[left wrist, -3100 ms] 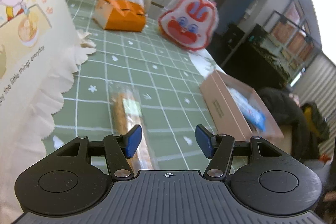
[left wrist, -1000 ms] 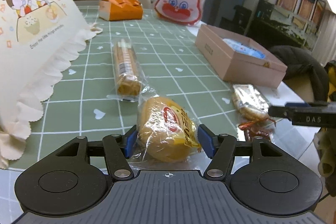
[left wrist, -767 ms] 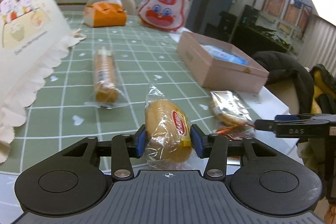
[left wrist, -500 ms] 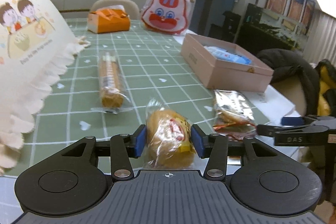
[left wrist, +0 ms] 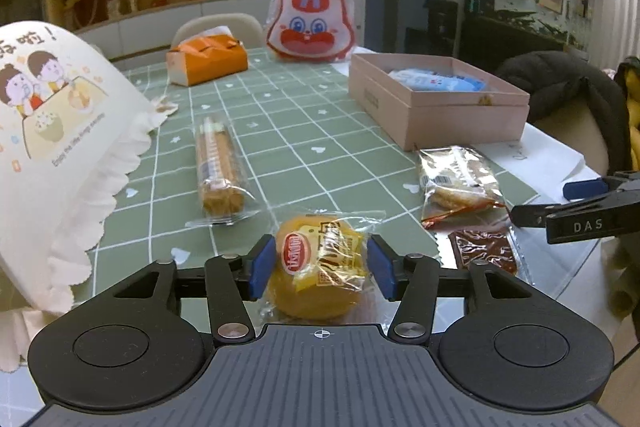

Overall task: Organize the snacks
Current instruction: 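Grasp the round rice cracker with the right gripper while the left gripper holds the cake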

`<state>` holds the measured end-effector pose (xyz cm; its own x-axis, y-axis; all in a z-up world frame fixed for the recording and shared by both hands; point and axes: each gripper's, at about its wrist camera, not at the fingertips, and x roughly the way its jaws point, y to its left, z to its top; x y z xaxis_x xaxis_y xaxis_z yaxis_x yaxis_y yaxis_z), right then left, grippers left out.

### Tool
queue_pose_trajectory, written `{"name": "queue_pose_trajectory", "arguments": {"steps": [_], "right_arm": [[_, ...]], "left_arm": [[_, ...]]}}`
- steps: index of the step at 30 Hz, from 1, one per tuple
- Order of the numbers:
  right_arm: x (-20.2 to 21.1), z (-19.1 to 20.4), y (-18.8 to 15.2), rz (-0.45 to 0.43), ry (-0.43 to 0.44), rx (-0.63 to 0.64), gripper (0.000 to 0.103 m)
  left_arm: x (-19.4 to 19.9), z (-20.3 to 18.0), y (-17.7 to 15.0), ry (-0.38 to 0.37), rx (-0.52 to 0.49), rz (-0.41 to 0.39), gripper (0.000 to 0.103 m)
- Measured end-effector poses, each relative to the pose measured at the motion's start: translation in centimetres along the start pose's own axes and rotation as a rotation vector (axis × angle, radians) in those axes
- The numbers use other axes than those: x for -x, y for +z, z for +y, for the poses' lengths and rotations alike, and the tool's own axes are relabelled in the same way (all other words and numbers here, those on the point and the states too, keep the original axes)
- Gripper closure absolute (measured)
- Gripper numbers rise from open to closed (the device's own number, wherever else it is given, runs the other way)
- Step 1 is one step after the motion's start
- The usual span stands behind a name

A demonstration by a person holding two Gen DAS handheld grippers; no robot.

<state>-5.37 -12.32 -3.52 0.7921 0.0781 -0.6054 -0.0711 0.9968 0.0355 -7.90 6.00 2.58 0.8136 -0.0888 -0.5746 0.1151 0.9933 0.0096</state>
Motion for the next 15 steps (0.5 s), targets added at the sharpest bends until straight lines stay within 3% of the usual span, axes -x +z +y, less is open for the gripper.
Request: {"name": "queue_pose_trajectory", "arguments": {"steps": [5,10,15], "right_arm": [[0.0,0.0,0.0,-0.001,-0.007,-0.004,0.005],[0.2,0.1,0.0,0.006,-0.005,0.002,0.005],[2.4,0.7,1.3,-0.078,0.085,-0.041,0.005]], "left_arm": [[-0.2,0.2,-0.2,-0.012,-0.011,-0.002,0.039],[-0.7,1.9,-0.5,-0.044,0.092,0.003,0.031],[-1.0,3.1,-0.8,-0.052,0.163,-0.010,0.032]]}}
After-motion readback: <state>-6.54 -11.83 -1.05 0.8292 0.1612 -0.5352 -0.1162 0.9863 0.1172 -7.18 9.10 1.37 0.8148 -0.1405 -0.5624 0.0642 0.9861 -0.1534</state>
